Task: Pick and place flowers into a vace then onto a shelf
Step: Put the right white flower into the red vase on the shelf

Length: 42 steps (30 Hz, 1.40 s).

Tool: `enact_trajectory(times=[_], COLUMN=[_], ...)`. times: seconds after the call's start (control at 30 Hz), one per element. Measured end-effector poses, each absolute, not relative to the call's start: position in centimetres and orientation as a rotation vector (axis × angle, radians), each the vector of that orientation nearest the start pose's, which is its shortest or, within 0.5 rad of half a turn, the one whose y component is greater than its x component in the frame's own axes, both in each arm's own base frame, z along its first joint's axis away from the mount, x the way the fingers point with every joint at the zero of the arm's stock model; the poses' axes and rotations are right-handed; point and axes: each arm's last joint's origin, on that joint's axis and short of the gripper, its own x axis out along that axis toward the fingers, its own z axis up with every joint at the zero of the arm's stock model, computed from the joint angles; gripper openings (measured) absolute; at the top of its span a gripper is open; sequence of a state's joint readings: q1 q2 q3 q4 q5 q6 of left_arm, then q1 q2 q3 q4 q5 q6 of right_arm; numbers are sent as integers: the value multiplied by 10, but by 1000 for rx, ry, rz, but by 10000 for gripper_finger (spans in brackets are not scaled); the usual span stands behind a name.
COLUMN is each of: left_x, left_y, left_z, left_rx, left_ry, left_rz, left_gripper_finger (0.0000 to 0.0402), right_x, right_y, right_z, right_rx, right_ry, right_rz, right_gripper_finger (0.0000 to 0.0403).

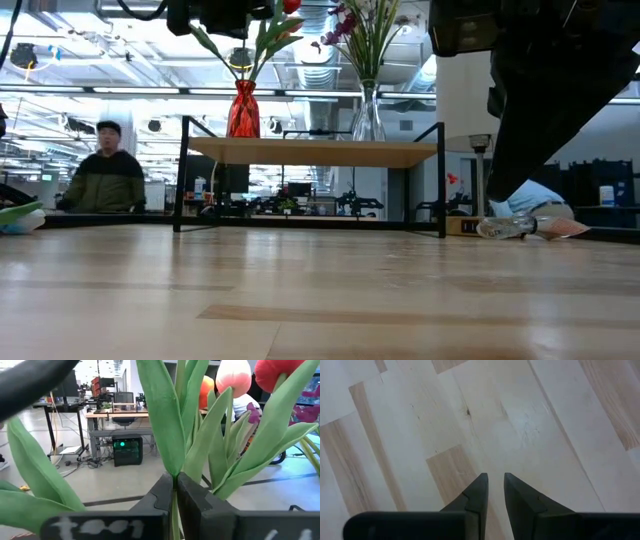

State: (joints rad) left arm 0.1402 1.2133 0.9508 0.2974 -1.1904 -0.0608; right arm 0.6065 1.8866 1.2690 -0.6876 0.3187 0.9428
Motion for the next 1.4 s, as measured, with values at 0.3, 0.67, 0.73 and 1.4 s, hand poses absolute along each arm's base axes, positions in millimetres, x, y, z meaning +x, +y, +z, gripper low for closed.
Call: enact_trajectory(times=[0.3,0.67,0.73,1.4], left_x=[252,252,253,252], left_y=[63,63,62,28], left_z=[342,339,339,340], left_rx=[-54,-91,-73,23], left_ry=[-21,-31,-16,38], left_rz=[1331,1309,1296,1376], left_gripper_finger=[0,18,35,167], right_x=[302,304,304,304], right_y=[198,199,200,200], right_z=[170,170,170,170], right_rx=[246,257,258,260], right_ry=[1139,1126,1125,1126], right_rz=[-310,-301,-301,-296], right_gripper_finger=[54,54,54,54])
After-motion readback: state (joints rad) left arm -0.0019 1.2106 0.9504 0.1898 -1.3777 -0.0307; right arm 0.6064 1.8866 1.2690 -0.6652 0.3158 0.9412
